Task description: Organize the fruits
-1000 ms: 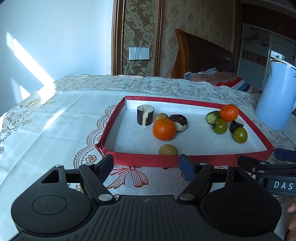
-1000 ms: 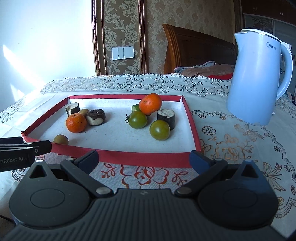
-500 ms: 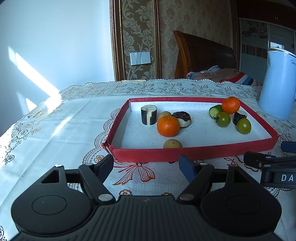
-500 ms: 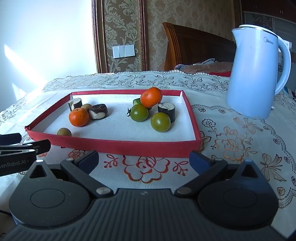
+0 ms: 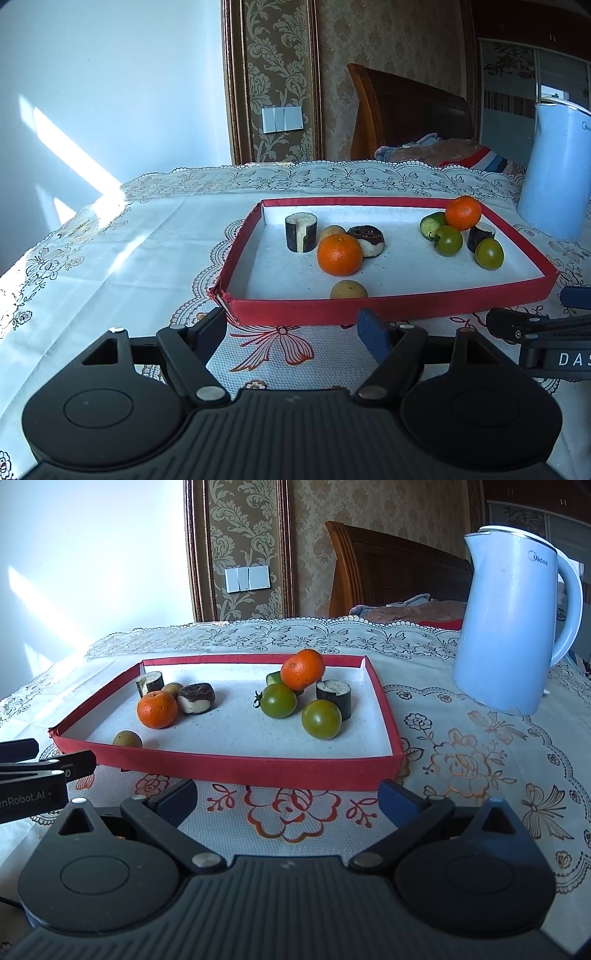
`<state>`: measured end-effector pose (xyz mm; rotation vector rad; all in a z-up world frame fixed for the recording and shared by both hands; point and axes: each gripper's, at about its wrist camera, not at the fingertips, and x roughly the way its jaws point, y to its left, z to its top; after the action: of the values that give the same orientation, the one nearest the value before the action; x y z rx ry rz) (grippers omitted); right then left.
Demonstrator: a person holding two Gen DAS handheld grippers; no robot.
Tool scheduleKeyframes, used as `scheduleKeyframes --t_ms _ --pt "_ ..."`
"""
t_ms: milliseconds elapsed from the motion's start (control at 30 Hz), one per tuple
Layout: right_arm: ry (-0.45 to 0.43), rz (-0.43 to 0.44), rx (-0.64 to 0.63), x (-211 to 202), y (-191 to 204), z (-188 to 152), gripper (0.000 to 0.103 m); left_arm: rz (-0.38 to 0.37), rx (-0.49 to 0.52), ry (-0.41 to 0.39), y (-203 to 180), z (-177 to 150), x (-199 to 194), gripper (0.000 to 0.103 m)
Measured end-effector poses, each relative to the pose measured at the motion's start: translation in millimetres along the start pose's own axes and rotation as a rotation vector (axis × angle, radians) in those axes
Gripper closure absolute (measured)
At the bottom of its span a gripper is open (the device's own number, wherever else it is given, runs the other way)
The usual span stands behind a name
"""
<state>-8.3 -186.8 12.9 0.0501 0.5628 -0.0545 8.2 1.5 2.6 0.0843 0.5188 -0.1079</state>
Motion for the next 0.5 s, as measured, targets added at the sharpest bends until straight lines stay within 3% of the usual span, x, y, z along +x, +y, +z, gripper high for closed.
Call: scheduleKeyframes --t_ms 500 --pt "0.011 -0.006 0.001 2.2 -0.3 -0.7 0.000 0.008 0.011 -0.022 -1.1 -0.4 -3.3 0.025"
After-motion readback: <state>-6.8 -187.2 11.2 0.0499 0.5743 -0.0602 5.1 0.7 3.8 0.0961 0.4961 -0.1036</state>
